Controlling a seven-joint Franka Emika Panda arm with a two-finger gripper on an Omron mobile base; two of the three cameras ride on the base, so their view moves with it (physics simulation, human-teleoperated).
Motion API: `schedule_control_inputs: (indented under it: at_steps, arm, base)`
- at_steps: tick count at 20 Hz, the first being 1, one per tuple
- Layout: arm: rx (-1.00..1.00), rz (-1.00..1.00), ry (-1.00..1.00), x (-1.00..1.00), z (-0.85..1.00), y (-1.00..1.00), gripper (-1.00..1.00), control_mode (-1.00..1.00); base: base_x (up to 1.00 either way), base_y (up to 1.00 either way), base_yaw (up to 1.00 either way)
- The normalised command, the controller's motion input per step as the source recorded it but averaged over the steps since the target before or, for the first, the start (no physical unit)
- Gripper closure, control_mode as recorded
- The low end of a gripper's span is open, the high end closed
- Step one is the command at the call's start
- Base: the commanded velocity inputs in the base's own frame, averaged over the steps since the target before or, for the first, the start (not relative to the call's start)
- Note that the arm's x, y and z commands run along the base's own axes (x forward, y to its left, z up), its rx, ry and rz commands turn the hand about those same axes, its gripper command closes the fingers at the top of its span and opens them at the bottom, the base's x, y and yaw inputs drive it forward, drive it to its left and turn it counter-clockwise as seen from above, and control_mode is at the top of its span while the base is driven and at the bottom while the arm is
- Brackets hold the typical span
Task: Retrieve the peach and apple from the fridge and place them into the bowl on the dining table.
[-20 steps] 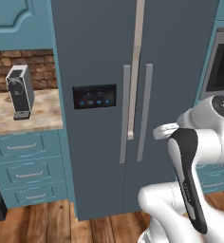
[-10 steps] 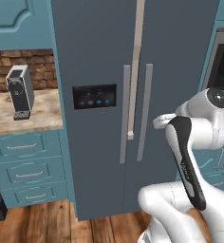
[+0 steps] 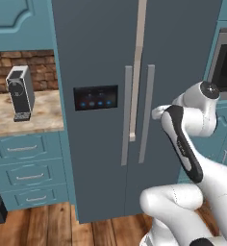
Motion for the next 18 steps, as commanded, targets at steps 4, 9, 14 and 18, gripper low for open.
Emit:
schedule_control_inputs:
  at_steps: [4, 9, 14, 18]
  arm:
    - [0.0, 0.0, -0.1, 0.73, 0.0, -0.01, -1.0, -1.0]
    - [0.0, 0.0, -0.04, 0.78, 0.0, -0.09, -1.0, -1.0]
    - [0.0, 0.0, 0.0, 0.71, 0.0, -0.18, -1.0, -1.0]
    - [0.0, 0.0, 0.0, 0.73, 0.0, -0.16, -1.0, -1.0]
  base:
    - [0.0, 0.0, 0.0]
    - [0.0, 0.0, 0.0]
    - [0.0, 0.0, 0.0]
    - [0.0, 0.0, 0.0]
